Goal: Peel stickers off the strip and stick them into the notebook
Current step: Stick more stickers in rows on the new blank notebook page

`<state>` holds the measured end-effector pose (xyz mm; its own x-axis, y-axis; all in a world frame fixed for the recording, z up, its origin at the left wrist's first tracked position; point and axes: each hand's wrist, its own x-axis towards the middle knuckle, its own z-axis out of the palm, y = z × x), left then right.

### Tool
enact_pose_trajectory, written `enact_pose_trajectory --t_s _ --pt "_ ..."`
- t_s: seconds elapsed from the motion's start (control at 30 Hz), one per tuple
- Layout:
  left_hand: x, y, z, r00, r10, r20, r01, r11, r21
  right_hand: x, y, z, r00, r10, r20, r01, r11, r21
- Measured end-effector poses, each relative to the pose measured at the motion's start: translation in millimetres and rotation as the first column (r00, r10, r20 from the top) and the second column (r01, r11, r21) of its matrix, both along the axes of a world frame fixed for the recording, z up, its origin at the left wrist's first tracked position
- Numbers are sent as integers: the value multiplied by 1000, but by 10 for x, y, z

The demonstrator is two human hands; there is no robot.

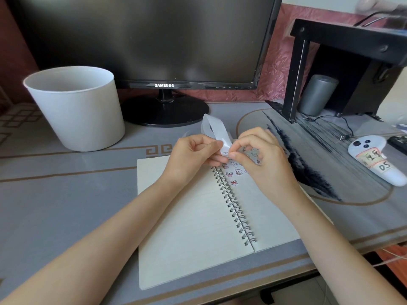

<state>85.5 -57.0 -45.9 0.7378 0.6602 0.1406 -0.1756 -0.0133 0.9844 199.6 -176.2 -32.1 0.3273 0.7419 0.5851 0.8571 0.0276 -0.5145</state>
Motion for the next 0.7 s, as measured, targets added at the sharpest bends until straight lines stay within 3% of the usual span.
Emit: enact_pose_trajectory --t_s 0.2,0.33,0.43,0.7 --pt "8 13 -12 1000 8 -8 -8 1000 11 18 -102 111 921 24 -388 -28 1000 -5" --pt "14 11 -20 1000 11 -14 -10 1000 13 106 -172 47 785 -92 -613 -38 980 -195" --pt "16 9 -19 1000 12 -10 -12 1000 4 151 -215 -15 764 -167 -623 -38 952 -302" --pt "10 10 -14 1000 3 -5 -3 1000 -11 156 -206 -29 763 -207 -612 -46 927 -371"
